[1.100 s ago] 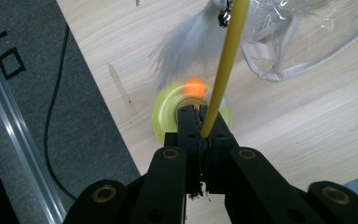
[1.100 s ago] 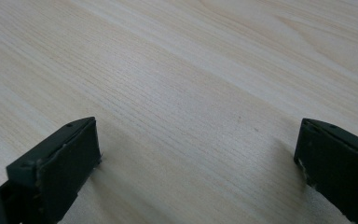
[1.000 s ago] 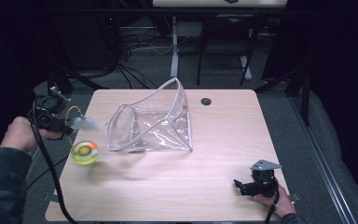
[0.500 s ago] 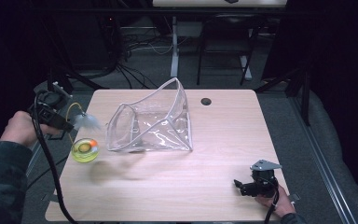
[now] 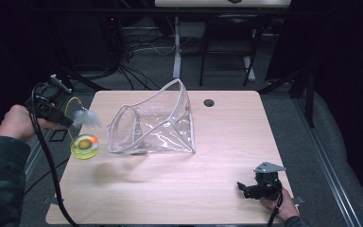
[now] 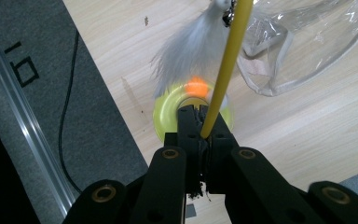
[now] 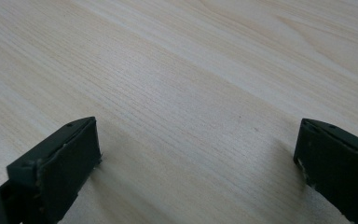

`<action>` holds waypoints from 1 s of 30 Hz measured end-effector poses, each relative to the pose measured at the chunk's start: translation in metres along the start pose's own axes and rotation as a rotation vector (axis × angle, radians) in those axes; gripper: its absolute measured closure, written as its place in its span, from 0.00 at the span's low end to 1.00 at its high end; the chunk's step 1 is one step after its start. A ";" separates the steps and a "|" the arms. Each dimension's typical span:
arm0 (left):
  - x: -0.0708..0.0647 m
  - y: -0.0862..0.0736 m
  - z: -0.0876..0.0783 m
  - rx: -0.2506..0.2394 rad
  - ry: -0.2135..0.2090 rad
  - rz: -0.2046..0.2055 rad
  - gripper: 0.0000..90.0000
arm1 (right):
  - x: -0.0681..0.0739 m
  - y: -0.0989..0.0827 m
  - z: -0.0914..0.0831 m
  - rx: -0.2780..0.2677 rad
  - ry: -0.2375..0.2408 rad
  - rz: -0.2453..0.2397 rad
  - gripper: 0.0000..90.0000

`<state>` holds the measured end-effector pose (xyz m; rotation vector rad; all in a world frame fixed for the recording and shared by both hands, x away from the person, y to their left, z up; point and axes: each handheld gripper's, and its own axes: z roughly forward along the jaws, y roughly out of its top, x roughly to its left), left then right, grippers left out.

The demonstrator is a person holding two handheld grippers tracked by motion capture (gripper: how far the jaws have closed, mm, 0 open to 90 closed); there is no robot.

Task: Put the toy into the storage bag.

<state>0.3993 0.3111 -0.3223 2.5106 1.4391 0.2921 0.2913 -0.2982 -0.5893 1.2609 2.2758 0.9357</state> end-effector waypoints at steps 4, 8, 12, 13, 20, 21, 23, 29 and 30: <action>0.000 0.004 -0.006 0.000 0.006 0.006 0.98 | 0.000 0.000 0.000 -0.004 -0.001 0.005 0.00; 0.001 0.006 -0.011 -0.013 0.009 0.005 0.98 | 0.000 0.000 0.000 -0.004 -0.001 0.004 0.00; 0.003 0.008 -0.020 -0.025 0.015 0.001 0.98 | 0.000 0.000 0.000 0.001 -0.001 -0.001 0.00; 0.003 0.008 -0.020 -0.025 0.015 0.001 0.98 | 0.000 0.000 0.000 0.001 -0.001 -0.001 0.00; 0.003 0.015 -0.034 -0.042 0.028 0.002 0.98 | 0.000 0.000 0.000 0.000 -0.003 -0.002 0.00; 0.003 0.015 -0.034 -0.042 0.028 0.002 0.98 | 0.000 0.000 0.000 0.000 -0.003 -0.002 0.00; 0.003 0.017 -0.037 -0.041 0.032 0.007 0.98 | 0.000 0.000 0.000 0.000 -0.002 -0.002 0.00; 0.004 0.022 -0.045 -0.053 0.034 0.006 0.98 | 0.000 0.000 0.000 0.002 -0.001 -0.005 0.00; 0.004 0.023 -0.046 -0.055 0.035 0.004 0.98 | 0.000 0.000 0.000 0.001 -0.001 -0.005 0.00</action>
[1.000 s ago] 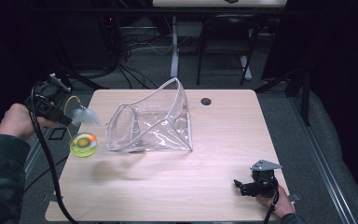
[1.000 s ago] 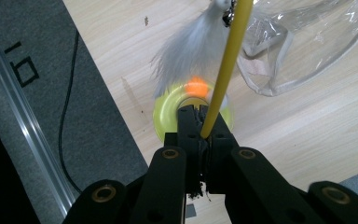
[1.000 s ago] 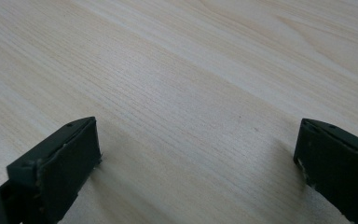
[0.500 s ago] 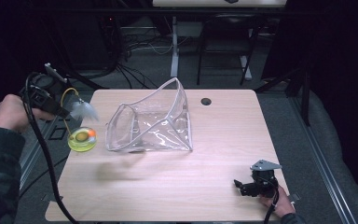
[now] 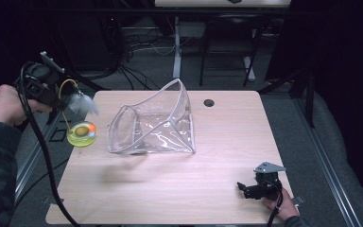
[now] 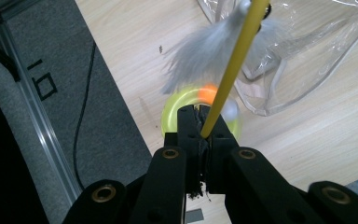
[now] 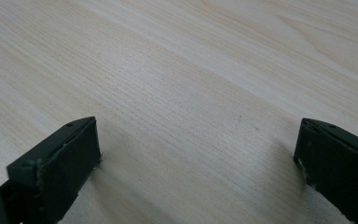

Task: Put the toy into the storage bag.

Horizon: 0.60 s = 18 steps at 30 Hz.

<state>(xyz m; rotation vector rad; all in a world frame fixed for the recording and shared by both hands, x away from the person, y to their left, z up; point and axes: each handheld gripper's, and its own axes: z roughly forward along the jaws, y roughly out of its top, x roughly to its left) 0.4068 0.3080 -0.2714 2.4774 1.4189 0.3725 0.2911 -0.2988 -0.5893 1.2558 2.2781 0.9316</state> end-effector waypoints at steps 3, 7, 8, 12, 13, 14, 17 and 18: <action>0.000 0.003 -0.003 0.002 0.004 0.004 0.98 | 0.000 0.000 0.000 0.000 0.000 0.001 0.00; -0.001 0.008 -0.008 -0.004 0.008 0.009 0.98 | 0.000 0.000 0.000 0.000 0.000 0.000 0.00; -0.002 0.009 -0.010 -0.005 0.012 0.008 0.98 | 0.000 0.000 0.000 0.000 0.000 0.000 0.00; -0.003 0.014 -0.015 -0.005 0.015 0.015 0.98 | 0.000 0.000 0.000 0.001 0.000 0.001 0.00; -0.003 0.015 -0.016 -0.007 0.019 0.017 0.98 | 0.000 0.000 0.000 0.000 0.000 0.000 0.00; -0.004 0.017 -0.017 -0.009 0.020 0.019 0.98 | 0.000 0.000 0.000 0.000 0.001 0.000 0.00; -0.005 0.020 -0.021 -0.010 0.025 0.024 0.98 | 0.000 0.000 0.000 0.001 0.001 0.000 0.00; -0.006 0.021 -0.022 -0.012 0.029 0.026 0.98 | 0.000 0.000 0.000 0.000 0.001 0.000 0.00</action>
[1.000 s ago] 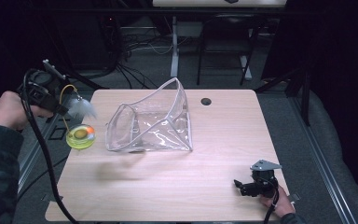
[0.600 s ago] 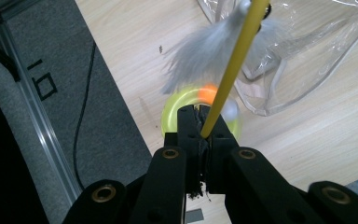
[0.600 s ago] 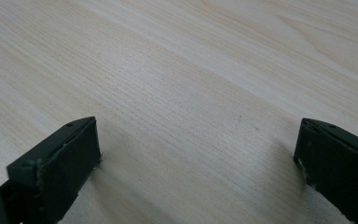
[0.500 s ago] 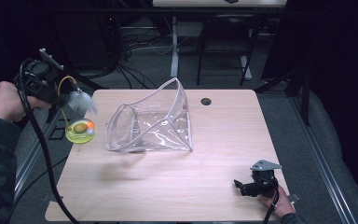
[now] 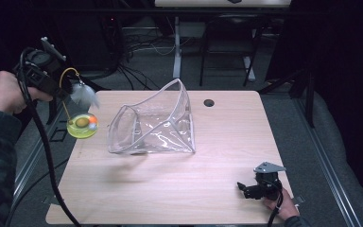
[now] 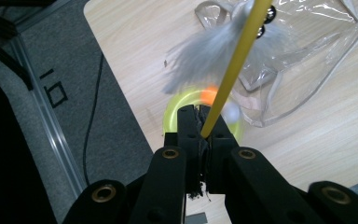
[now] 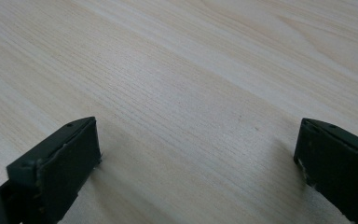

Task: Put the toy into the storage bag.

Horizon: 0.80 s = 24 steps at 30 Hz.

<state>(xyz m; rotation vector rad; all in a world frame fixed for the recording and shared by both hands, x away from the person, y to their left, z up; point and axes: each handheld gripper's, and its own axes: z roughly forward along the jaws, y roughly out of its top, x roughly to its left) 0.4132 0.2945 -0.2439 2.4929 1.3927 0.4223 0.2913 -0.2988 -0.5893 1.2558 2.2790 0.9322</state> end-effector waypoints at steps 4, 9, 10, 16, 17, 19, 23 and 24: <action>-0.002 0.004 -0.003 0.003 0.006 0.010 0.98 | 0.000 0.000 0.000 0.000 0.000 0.000 0.00; -0.003 0.008 -0.007 -0.004 0.008 0.011 0.98 | 0.000 0.000 0.000 0.000 0.000 0.000 0.00; -0.003 0.009 -0.008 -0.006 0.009 0.011 0.98 | 0.000 0.000 0.000 0.000 0.000 0.000 0.00; -0.006 0.017 -0.012 -0.012 0.010 0.018 0.98 | 0.000 0.000 0.000 0.000 0.001 0.002 0.00; -0.006 0.017 -0.012 -0.012 0.010 0.018 0.98 | 0.000 0.000 0.000 0.000 0.001 0.002 0.00; -0.008 0.020 -0.013 -0.011 0.010 0.024 0.98 | 0.000 0.000 0.000 -0.001 0.002 0.003 0.00; -0.012 0.025 -0.015 -0.015 0.010 0.032 0.98 | 0.000 0.000 0.000 0.000 0.001 0.002 0.00; -0.013 0.026 -0.015 -0.013 0.011 0.036 0.98 | 0.000 0.000 0.000 -0.001 0.001 0.002 0.00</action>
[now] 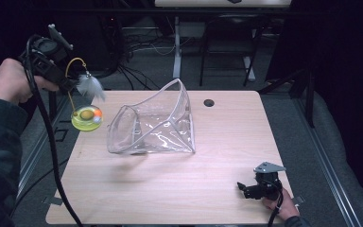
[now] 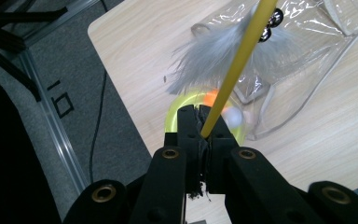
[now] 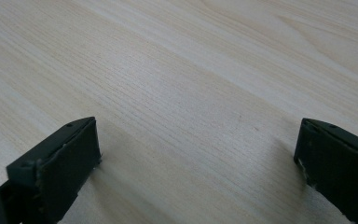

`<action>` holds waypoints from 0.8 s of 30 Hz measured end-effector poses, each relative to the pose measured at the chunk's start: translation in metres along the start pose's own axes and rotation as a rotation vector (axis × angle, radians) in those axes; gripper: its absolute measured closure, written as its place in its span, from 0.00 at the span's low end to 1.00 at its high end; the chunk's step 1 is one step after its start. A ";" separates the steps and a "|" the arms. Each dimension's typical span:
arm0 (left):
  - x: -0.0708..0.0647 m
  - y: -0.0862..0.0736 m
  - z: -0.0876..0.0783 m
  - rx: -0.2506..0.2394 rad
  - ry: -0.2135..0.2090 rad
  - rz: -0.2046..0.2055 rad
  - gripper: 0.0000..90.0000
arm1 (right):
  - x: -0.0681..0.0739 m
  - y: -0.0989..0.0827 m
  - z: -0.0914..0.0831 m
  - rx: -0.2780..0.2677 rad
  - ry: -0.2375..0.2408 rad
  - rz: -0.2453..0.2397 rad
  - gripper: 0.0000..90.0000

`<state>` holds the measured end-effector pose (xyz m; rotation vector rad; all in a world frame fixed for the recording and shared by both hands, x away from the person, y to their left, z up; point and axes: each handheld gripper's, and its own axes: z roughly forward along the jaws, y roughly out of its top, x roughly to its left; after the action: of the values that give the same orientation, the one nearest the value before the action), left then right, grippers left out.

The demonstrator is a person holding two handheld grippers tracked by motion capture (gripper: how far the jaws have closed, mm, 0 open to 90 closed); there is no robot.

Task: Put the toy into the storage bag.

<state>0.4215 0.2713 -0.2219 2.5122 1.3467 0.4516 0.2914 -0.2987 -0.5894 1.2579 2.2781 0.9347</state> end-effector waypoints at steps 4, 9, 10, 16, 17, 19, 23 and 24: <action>-0.004 0.005 -0.002 -0.005 0.003 0.004 0.98 | 0.000 0.000 0.000 0.001 0.000 0.000 0.00; -0.009 0.010 -0.006 -0.011 0.007 0.023 0.98 | 0.000 0.000 0.000 0.002 0.000 -0.001 0.00; -0.010 0.011 -0.007 -0.011 0.006 0.026 0.98 | 0.000 0.000 0.000 0.002 0.000 -0.001 0.00; -0.014 0.017 -0.007 -0.015 0.000 0.035 0.98 | 0.000 0.000 0.000 -0.004 0.000 0.006 0.00; -0.014 0.017 -0.007 -0.015 0.000 0.035 0.98 | 0.000 0.000 0.000 -0.004 0.000 0.007 0.00; -0.015 0.019 -0.006 -0.016 0.000 0.039 0.98 | 0.000 0.000 0.000 -0.003 0.000 0.003 0.00; -0.018 0.022 -0.006 -0.013 -0.003 0.046 0.98 | 0.000 0.000 0.000 -0.004 0.000 0.006 0.00; -0.020 0.024 -0.006 -0.011 -0.004 0.051 0.98 | 0.000 0.000 0.000 -0.004 0.000 0.007 0.00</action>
<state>0.4271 0.2423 -0.2110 2.5423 1.2775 0.4630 0.2913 -0.2982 -0.5896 1.2645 2.2730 0.9410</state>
